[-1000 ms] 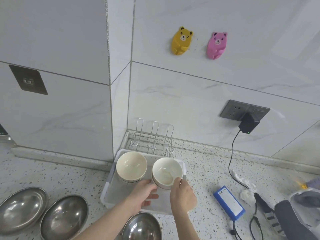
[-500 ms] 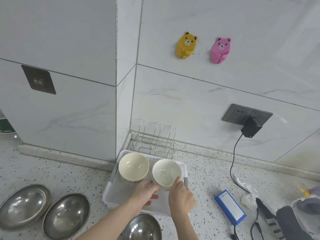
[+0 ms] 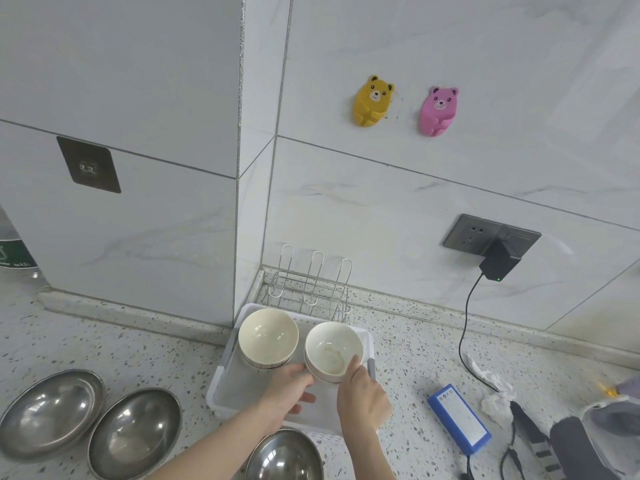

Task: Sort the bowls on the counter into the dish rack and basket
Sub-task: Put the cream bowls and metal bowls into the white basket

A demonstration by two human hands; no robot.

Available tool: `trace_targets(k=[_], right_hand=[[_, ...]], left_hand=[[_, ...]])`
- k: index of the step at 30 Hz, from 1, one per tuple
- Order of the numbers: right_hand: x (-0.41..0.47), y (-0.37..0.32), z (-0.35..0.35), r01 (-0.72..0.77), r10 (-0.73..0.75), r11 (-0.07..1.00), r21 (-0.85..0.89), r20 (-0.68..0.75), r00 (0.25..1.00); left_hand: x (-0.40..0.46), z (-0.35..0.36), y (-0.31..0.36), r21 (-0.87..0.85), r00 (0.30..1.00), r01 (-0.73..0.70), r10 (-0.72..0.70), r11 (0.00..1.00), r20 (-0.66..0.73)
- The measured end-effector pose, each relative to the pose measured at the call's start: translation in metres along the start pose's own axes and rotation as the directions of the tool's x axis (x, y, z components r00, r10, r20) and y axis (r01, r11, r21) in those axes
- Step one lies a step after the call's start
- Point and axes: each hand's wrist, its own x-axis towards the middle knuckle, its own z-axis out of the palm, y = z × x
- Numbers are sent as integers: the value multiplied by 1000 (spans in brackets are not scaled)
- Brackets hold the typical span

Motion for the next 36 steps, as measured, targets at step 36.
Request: trace_targets(k=[36], right_hand=[[-124, -2, -29, -66, -245, 431, 900, 188, 951]], left_hand=[[-135, -133, -68, -435, 947, -151, 3, 888, -321]])
